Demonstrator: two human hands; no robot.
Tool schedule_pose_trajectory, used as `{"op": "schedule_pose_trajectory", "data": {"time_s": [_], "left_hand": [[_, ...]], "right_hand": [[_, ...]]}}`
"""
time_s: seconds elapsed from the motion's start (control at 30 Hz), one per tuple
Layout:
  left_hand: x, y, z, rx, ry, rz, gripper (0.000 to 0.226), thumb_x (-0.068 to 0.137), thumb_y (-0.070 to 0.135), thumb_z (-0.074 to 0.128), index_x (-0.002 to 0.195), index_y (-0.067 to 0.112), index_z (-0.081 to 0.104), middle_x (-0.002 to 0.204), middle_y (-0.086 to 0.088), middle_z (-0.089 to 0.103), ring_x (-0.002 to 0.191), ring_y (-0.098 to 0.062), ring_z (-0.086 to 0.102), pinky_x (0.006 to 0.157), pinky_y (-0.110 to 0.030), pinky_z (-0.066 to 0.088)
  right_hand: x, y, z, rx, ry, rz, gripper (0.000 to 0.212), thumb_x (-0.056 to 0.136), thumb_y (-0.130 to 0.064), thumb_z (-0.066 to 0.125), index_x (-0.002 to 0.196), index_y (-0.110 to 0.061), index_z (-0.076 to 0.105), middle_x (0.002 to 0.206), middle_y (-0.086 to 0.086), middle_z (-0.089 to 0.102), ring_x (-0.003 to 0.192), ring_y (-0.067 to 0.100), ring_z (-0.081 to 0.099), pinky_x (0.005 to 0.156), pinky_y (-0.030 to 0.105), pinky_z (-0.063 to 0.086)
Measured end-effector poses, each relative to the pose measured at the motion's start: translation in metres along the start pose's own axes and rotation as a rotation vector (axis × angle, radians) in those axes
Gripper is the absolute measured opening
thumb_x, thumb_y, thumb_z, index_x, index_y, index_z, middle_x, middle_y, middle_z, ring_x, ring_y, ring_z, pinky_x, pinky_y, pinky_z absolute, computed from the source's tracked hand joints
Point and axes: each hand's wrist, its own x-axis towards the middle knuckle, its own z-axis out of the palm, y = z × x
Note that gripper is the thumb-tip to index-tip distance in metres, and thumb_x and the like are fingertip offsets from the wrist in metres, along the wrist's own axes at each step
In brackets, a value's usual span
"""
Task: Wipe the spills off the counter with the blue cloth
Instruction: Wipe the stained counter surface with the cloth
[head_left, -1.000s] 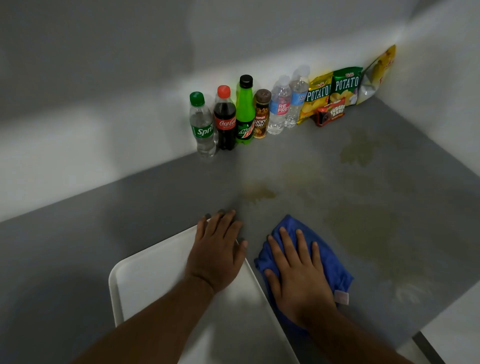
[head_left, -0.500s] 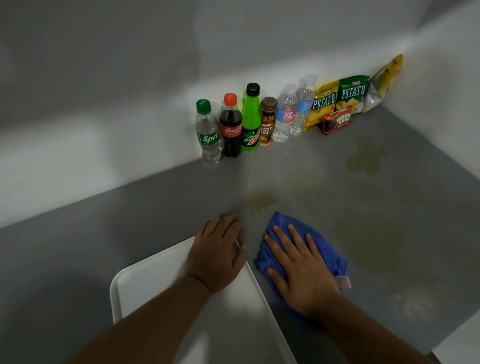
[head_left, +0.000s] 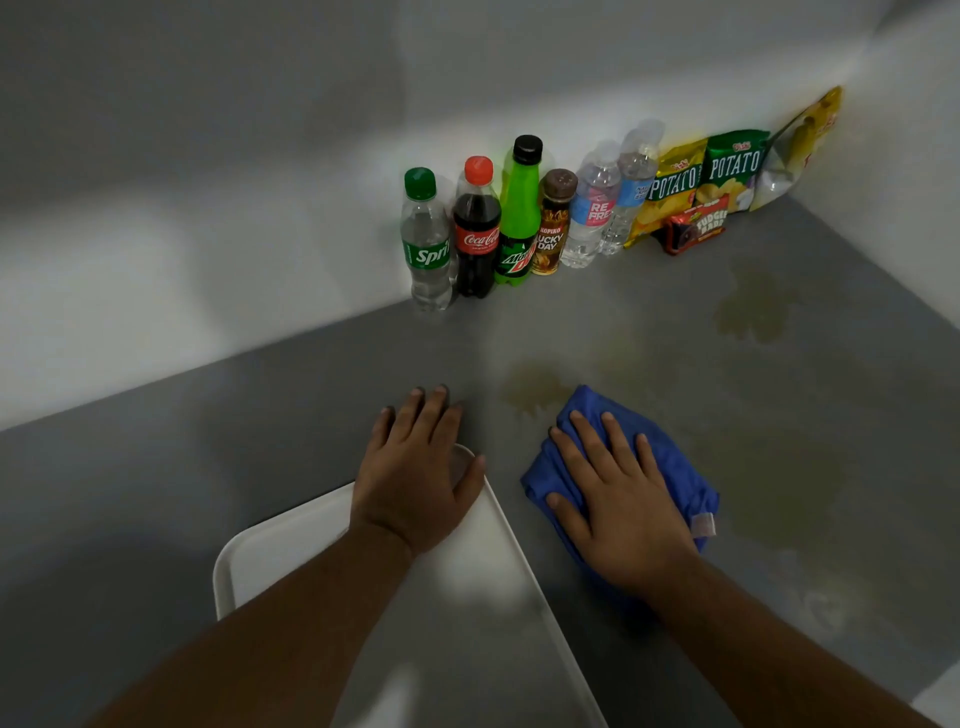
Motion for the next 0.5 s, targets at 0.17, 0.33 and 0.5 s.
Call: {"op": "schedule_pose_trajectory", "data": {"time_s": [0.17,0.33,0.5], "left_hand": [[0.0,0.002,-0.002,0.002,-0.001,-0.01,0.063,0.098,0.059,0.041,0.144,0.019,0.054,0.16,-0.004,0.045,0.149,-0.028,0.039,0.12,-0.055,0.035],[-0.001,0.002,-0.004,-0.002,-0.027,-0.018,0.065,0.097,0.06,0.039,0.145,0.018,0.053,0.161,-0.004,0.044,0.15,-0.027,0.038,0.121,-0.054,0.034],[0.0,0.002,-0.005,-0.003,-0.036,-0.022,0.065,0.097,0.06,0.042,0.145,0.017,0.054,0.16,-0.006,0.045,0.15,-0.029,0.039,0.12,-0.055,0.036]], "right_hand": [[-0.013,-0.017,0.007,-0.004,-0.056,-0.095,0.066,0.102,-0.065,0.001,0.161,-0.039,-0.014,0.171,-0.009,-0.022,0.155,0.022,-0.029,0.127,0.058,-0.006],[0.035,-0.022,-0.011,-0.012,-0.016,-0.234,0.065,0.105,-0.06,0.014,0.165,-0.039,0.001,0.172,-0.013,-0.012,0.158,0.017,-0.02,0.128,0.052,-0.007],[0.046,-0.02,-0.01,0.026,0.056,-0.015,0.064,0.105,-0.064,0.009,0.164,-0.042,0.001,0.172,-0.014,-0.009,0.159,0.018,-0.015,0.127,0.048,-0.013]]}}
